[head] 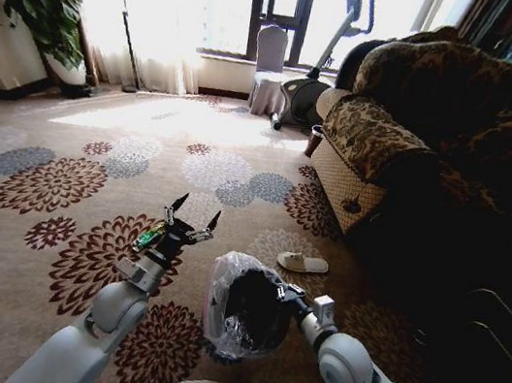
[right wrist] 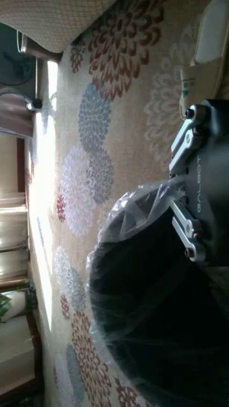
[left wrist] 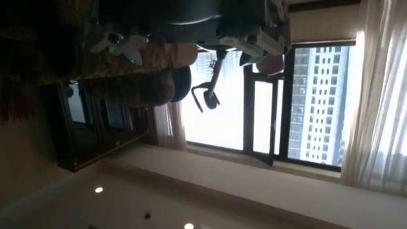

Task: Pick up the trash from the ground and place it into the trash bin.

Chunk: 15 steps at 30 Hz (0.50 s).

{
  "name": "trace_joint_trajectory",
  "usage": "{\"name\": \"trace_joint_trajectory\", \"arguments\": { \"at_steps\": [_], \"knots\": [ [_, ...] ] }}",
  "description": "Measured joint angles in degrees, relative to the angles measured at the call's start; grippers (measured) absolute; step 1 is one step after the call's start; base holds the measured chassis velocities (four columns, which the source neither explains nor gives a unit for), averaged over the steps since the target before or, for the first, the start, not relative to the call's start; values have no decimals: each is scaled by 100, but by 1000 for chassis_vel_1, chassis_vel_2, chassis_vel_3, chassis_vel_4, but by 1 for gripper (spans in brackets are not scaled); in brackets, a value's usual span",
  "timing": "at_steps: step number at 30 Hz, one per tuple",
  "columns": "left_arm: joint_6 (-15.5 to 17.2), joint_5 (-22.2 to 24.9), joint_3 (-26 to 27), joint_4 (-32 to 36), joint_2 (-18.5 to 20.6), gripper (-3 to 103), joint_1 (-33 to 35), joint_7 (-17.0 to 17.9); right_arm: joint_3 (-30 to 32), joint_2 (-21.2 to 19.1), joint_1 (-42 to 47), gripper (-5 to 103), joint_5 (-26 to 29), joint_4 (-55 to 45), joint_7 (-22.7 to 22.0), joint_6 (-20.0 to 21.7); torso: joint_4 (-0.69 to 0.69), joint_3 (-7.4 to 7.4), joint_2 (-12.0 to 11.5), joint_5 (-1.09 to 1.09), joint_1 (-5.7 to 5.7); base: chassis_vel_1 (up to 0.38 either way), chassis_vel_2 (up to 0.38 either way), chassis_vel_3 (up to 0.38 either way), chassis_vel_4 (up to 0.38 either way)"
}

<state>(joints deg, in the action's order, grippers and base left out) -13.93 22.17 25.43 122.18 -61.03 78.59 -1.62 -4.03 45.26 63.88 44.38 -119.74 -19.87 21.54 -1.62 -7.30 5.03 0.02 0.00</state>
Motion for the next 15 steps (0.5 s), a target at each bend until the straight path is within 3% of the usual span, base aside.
{"name": "trace_joint_trajectory", "arguments": {
  "at_steps": [6,12,14,15],
  "knots": [
    [-23,9,-75,-97,-108,100,18,-3,-219,134,-270,0,466,78,-260,125,-1,0,0,-2,0,0,0,0,0],
    [-257,-46,-42,-173,-115,100,172,-145,-249,10,-290,0,815,149,-366,322,1,0,0,-2,0,0,0,0,0],
    [-310,-98,-22,-205,-115,100,201,-166,-259,-23,-308,0,891,164,-402,325,0,0,0,-3,0,0,0,0,0],
    [-282,-376,19,-281,-132,100,247,-50,-251,-39,-339,0,967,170,-438,325,1,0,0,-1,0,0,0,0,0]
  ]
}}
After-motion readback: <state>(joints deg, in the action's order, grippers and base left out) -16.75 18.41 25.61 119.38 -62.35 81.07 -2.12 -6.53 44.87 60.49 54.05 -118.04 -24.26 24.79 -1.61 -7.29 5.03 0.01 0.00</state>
